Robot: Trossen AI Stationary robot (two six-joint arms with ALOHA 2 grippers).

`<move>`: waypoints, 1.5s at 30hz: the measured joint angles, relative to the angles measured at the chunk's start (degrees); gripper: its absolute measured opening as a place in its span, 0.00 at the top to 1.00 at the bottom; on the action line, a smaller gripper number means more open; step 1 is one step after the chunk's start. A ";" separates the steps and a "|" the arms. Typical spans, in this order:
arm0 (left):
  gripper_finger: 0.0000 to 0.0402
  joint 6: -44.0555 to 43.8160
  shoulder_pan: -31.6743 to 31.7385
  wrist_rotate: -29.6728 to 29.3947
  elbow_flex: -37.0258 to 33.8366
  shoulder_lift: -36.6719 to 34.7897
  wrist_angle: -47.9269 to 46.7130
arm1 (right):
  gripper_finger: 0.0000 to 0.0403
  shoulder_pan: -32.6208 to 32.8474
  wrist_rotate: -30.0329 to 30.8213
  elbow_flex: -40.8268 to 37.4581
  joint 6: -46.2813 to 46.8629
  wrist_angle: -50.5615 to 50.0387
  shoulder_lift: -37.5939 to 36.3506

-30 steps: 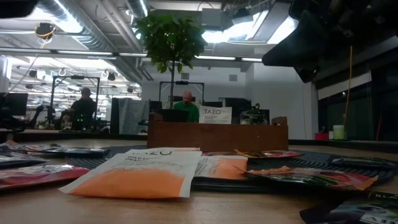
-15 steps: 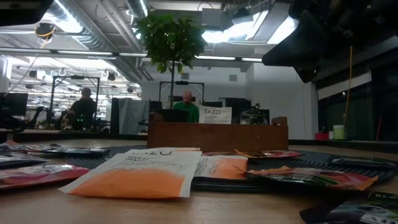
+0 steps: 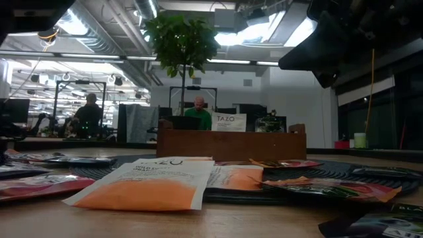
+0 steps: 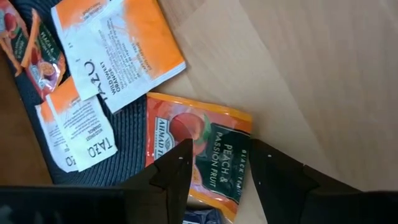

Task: Pick & Place Tea
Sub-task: Put the orange tea bag into the left side of the wooden organizer

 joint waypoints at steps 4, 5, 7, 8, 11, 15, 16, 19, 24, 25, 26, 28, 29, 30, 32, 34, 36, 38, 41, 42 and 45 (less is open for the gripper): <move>0.63 -1.23 0.02 -0.90 -0.04 0.12 -1.06 | 0.95 0.00 0.00 -0.02 0.00 -0.01 0.01; 0.64 -1.47 0.08 -0.79 -0.06 0.12 -1.16 | 0.95 0.00 0.00 -0.02 0.00 0.00 0.01; 0.67 -1.71 0.24 -0.09 -0.09 0.12 -1.15 | 0.95 0.00 0.00 -0.02 0.00 0.00 0.00; 0.68 -1.83 0.37 0.23 -0.09 0.12 -1.16 | 0.95 0.00 0.00 -0.02 0.00 0.00 0.01; 0.73 -2.03 0.70 1.25 -0.09 0.12 -1.18 | 0.97 0.00 0.00 -0.02 0.00 0.00 -0.01; 0.80 -2.03 1.15 2.48 -0.07 0.12 -1.25 | 0.98 0.00 0.00 -0.02 0.00 0.00 0.01; 0.82 -2.02 1.18 2.53 -0.09 0.12 -1.27 | 0.98 0.00 0.00 -0.02 0.00 0.00 0.01; 0.88 -1.99 1.18 2.54 -0.11 0.17 -1.34 | 0.97 0.00 0.00 -0.02 0.00 0.00 -0.01; 0.99 -1.90 1.18 2.44 -0.20 0.25 -1.55 | 0.95 0.00 -0.01 -0.02 0.00 0.00 0.00; 0.99 -1.64 1.19 2.34 -0.20 0.25 -1.59 | 0.94 0.00 0.00 -0.02 0.00 0.00 0.00; 0.99 -1.30 1.20 2.22 -0.21 0.26 -1.63 | 0.94 0.00 0.00 -0.02 0.00 0.00 0.01; 0.99 -0.85 1.05 1.79 -0.22 0.28 -1.67 | 0.95 0.00 0.00 -0.02 0.00 -0.02 0.01; 0.99 -0.74 0.84 1.43 -0.26 0.28 -1.69 | 0.96 0.00 0.00 -0.02 0.00 -0.02 0.00; 0.99 -0.72 0.65 1.07 -0.28 0.25 -1.80 | 0.96 0.00 0.00 -0.02 0.00 -0.02 -0.01; 0.99 -0.72 0.50 0.98 -0.34 0.08 -2.25 | 0.97 0.00 -0.01 -0.02 0.00 -0.03 0.00; 0.99 -0.72 0.21 0.75 -0.25 -0.20 -3.51 | 0.98 0.00 0.00 -0.02 0.00 -0.04 -0.01; 0.99 -0.73 -0.08 0.49 0.49 -0.31 -5.41 | 0.98 0.00 -0.02 -0.02 0.00 -0.04 0.00; 0.99 -0.74 -0.34 0.29 1.49 -0.38 -7.46 | 0.98 0.00 -0.02 -0.02 0.00 -0.04 0.01; 0.99 -0.73 -0.68 0.13 3.18 -0.42 -8.94 | 0.96 0.00 -0.02 -0.02 0.16 -0.03 0.00; 0.99 -0.35 -0.70 0.04 3.79 -0.44 -8.98 | 0.95 0.00 -0.02 -0.02 0.38 -0.05 0.00; 0.99 2.13 -1.02 0.05 5.65 -0.53 -9.07 | 0.95 0.00 -0.02 -0.02 1.27 -0.33 0.01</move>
